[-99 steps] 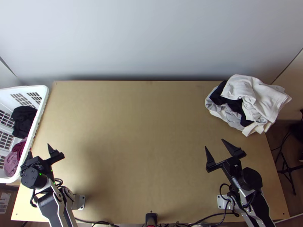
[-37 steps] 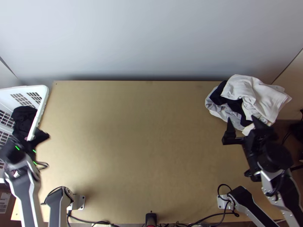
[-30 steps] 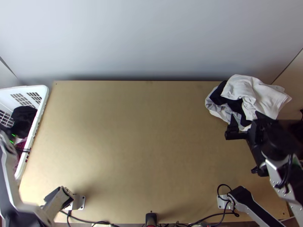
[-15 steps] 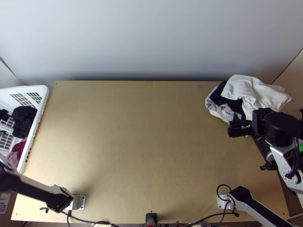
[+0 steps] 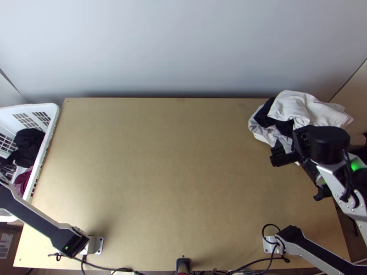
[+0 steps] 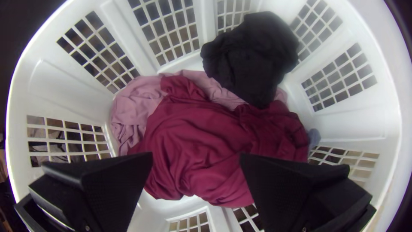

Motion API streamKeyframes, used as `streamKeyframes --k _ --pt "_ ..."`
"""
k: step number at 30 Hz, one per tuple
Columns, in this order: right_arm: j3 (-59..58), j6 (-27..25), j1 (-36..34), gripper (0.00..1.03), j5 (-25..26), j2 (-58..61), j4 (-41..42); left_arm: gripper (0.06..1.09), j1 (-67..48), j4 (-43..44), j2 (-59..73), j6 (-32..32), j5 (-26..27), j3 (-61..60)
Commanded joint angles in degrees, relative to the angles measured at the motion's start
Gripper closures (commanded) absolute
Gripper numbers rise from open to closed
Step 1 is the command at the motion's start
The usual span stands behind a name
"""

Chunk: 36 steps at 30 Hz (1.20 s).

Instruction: Fold the t-shirt

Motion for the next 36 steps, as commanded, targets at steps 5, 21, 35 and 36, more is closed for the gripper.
streamKeyframes --k 5,21,35,36 --pt "2.7 -2.1 0.8 0.06 -1.8 2.6 -4.7 0.12 -0.2 0.3 15.8 -0.6 -1.9 10.1" --pt "0.9 -3.5 0.6 0.06 -2.0 2.7 -7.6 0.63 -1.8 3.9 21.8 -2.4 -6.5 11.2" --pt "-0.7 -3.6 0.6 0.06 -3.8 2.8 -7.4 1.05 -0.9 -1.2 2.3 -6.8 1.4 11.2" --pt "-0.6 -3.6 0.6 0.06 -3.9 2.8 -7.4 1.05 -0.9 -1.9 0.4 -6.8 2.0 11.2"
